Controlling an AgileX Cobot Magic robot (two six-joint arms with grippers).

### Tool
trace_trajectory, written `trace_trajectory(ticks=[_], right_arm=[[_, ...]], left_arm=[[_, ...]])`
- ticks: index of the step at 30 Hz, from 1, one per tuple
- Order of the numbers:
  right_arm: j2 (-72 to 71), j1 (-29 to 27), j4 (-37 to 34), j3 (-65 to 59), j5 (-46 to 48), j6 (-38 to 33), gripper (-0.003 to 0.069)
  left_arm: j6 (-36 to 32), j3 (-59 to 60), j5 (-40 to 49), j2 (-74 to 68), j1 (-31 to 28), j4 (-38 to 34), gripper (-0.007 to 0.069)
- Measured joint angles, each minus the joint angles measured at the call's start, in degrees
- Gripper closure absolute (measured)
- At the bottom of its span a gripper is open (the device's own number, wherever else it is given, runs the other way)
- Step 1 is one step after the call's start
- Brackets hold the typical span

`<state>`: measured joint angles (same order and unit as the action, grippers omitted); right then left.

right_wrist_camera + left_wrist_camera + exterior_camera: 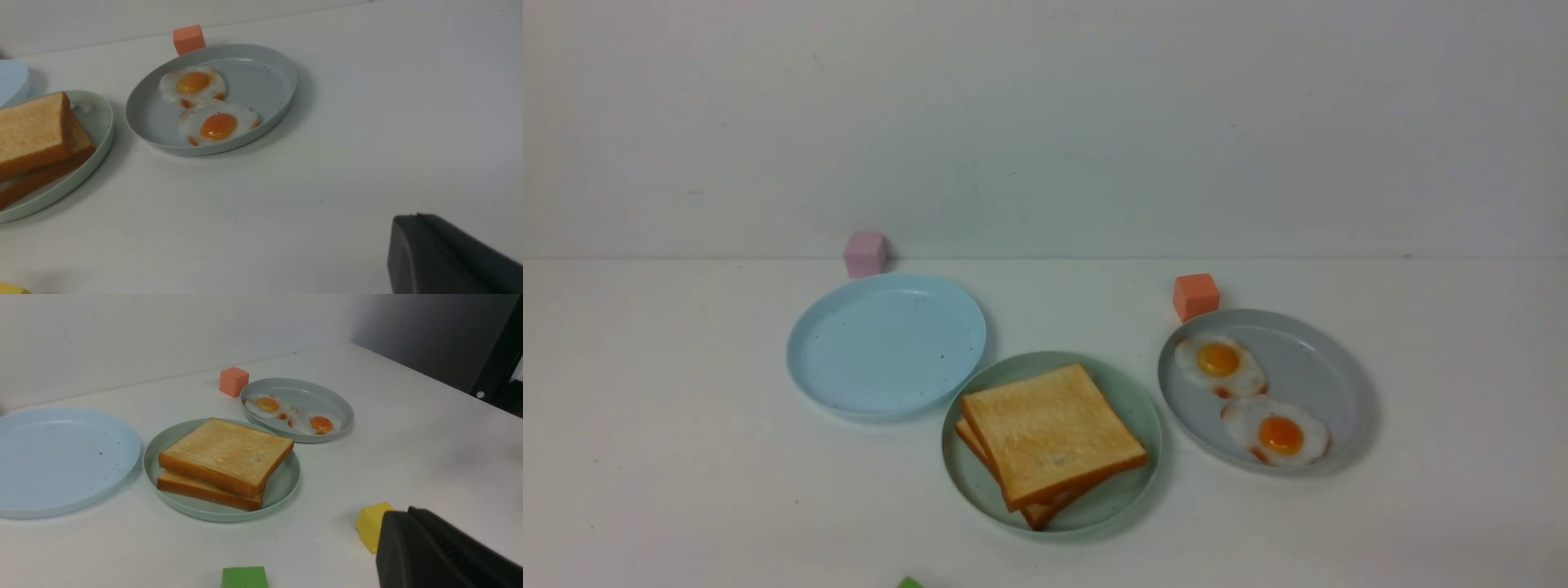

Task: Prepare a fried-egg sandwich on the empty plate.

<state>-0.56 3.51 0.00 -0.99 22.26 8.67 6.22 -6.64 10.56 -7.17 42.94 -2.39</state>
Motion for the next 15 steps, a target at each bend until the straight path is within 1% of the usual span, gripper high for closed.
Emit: trace_trajectory(ticks=[5, 6, 7, 9, 10, 12, 13, 15], right_arm=[[0.00, 0.00, 0.00, 0.00, 0.00, 0.00, 0.0662], [0.00, 0.00, 0.00, 0.00, 0.00, 0.00, 0.0662], [0.00, 0.00, 0.00, 0.00, 0.00, 0.00, 0.0660], [0.00, 0.00, 0.00, 0.00, 0.01, 0.00, 0.0659], [0.00, 0.00, 0.00, 0.00, 0.01, 0.00, 0.0657], [0.00, 0.00, 0.00, 0.00, 0.01, 0.06, 0.0656], [0.00, 0.00, 0.00, 0.00, 0.01, 0.06, 0.0655], [0.00, 0.00, 0.00, 0.00, 0.01, 0.06, 0.0654]], left_arm=[[0.32, 0.47, -2.00, 0.00, -0.24, 2.39, 0.0625], [0.74, 0.54, -2.52, 0.00, -1.11, 2.77, 0.0634], [2.17, 0.58, -4.13, 0.13, -5.08, 3.11, 0.0638], [3.20, 0.58, -4.82, 0.52, -8.53, 3.17, 0.0638], [4.82, 1.01, -5.64, 1.66, -15.11, 3.17, 0.0638], [6.39, 1.92, -5.36, 3.36, -23.65, 3.12, 0.0638], [7.01, 2.69, -4.85, 4.54, -27.60, 3.06, 0.0638], [7.50, 4.87, -3.60, 6.73, -33.75, 2.39, 0.0638]])
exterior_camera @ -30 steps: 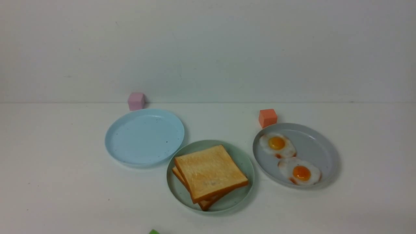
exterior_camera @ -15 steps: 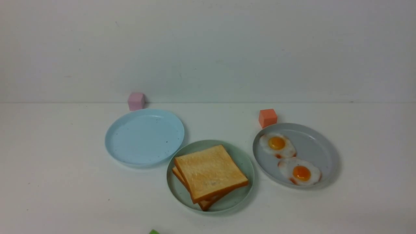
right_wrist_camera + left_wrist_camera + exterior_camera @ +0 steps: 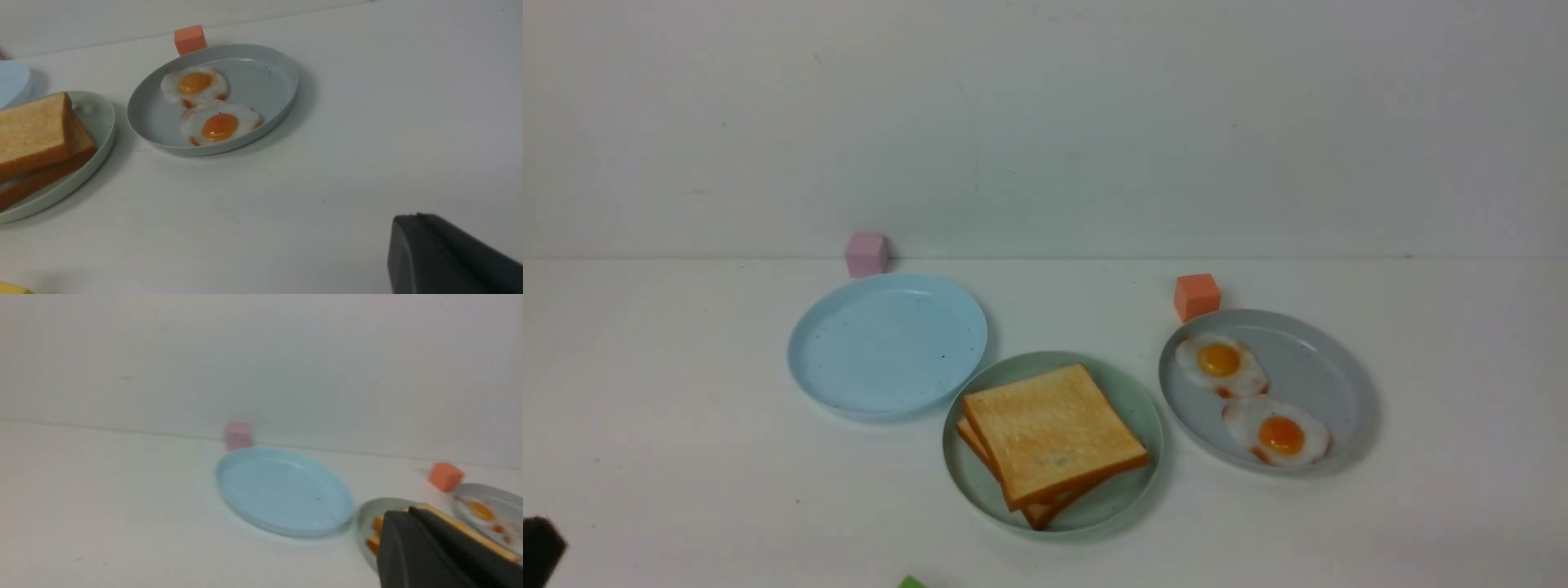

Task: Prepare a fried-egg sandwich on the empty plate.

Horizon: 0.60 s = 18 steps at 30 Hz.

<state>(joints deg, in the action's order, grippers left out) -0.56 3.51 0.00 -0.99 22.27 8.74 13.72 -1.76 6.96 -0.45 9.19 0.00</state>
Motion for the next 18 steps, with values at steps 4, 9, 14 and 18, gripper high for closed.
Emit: trace_trajectory(ticks=[4, 9, 14, 18], right_arm=[[0.00, 0.00, 0.00, 0.00, 0.00, 0.00, 0.0652], [0.00, 0.00, 0.00, 0.00, 0.05, 0.00, 0.0647], [-0.02, 0.00, 0.00, 0.00, 0.05, 0.00, 0.0642], [-0.02, 0.00, 0.00, 0.00, 0.05, 0.00, 0.0638]], left_arm=[[0.23, 2.91, 5.22, 1.09, -7.31, -2.60, 0.0638], [0.18, 3.56, 15.15, 1.09, -10.31, -5.00, 0.0638], [0.18, 3.56, 15.15, 1.09, -10.31, -5.59, 0.0638], [0.18, 3.56, 15.15, 1.09, -10.31, -5.66, 0.0638]])
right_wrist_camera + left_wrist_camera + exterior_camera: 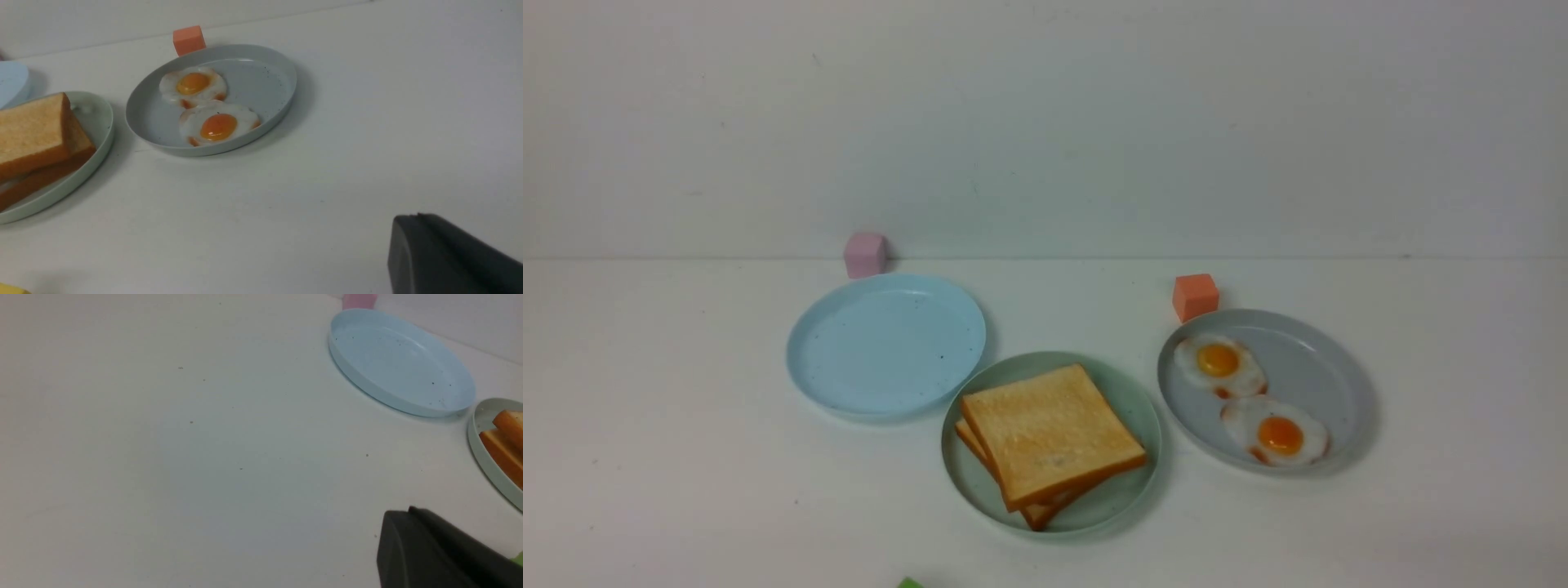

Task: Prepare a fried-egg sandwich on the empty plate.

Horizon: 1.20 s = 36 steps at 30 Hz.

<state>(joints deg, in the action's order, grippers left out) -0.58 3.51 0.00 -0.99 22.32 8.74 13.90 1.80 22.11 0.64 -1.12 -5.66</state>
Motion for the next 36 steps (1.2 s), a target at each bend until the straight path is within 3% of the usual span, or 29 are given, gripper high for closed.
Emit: trace_trajectory(ticks=[36], right_arm=[[0.00, 0.00, 0.00, 0.00, 0.00, 0.04, 0.0600]], left_arm=[[0.00, 0.00, -0.05, 0.00, 0.00, -0.06, 0.0631]])
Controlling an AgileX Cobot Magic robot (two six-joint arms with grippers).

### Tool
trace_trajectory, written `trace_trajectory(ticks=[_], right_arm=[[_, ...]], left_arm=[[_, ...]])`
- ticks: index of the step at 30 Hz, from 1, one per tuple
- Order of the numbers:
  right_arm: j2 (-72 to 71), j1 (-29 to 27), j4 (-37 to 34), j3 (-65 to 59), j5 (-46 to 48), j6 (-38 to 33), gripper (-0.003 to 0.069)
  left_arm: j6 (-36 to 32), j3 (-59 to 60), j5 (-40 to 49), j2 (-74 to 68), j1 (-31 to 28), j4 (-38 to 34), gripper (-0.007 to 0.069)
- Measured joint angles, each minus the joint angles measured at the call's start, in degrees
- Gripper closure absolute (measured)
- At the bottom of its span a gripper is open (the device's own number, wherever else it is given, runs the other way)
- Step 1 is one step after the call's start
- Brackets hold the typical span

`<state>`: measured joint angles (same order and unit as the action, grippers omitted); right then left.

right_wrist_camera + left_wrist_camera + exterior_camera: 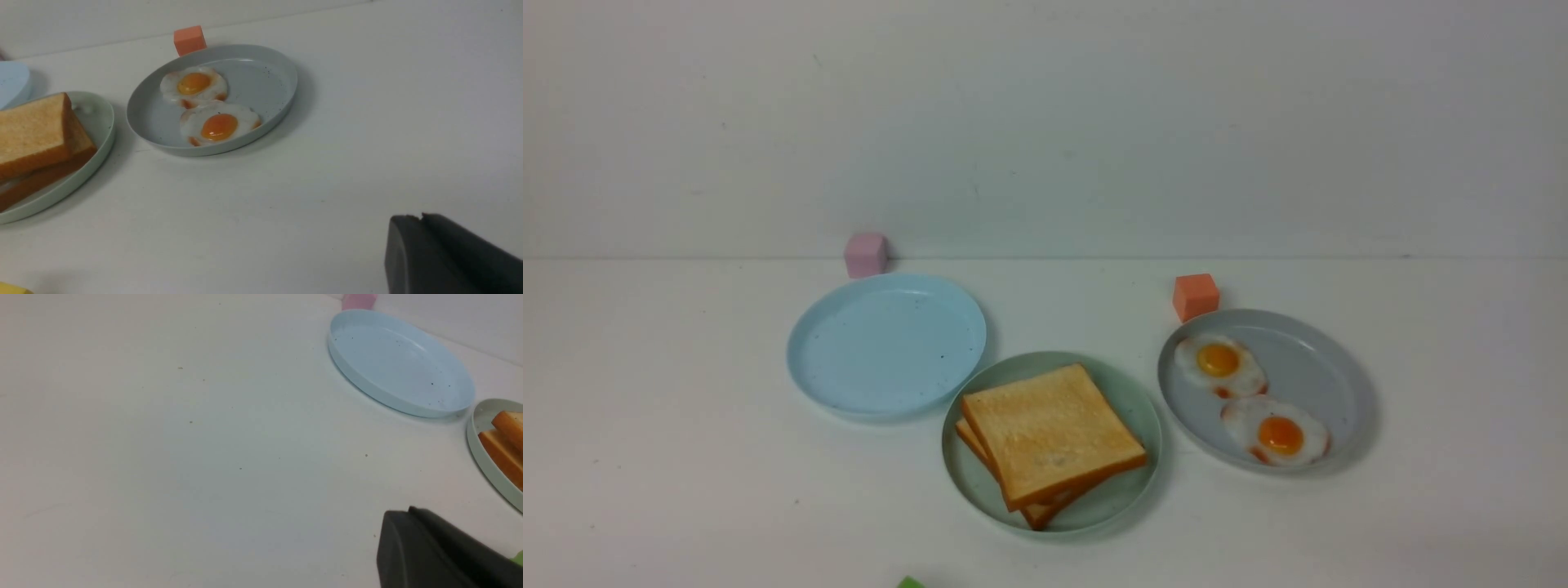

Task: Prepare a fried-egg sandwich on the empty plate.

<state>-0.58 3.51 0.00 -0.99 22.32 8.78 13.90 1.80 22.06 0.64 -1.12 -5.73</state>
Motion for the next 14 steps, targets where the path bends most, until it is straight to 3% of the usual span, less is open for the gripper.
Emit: trace_trajectory(ticks=[14], right_arm=[[0.00, 0.00, 0.00, 0.00, 0.00, 0.02, 0.0586]], left_arm=[[0.00, 0.00, 0.00, 0.00, 0.00, 0.00, 0.0624]])
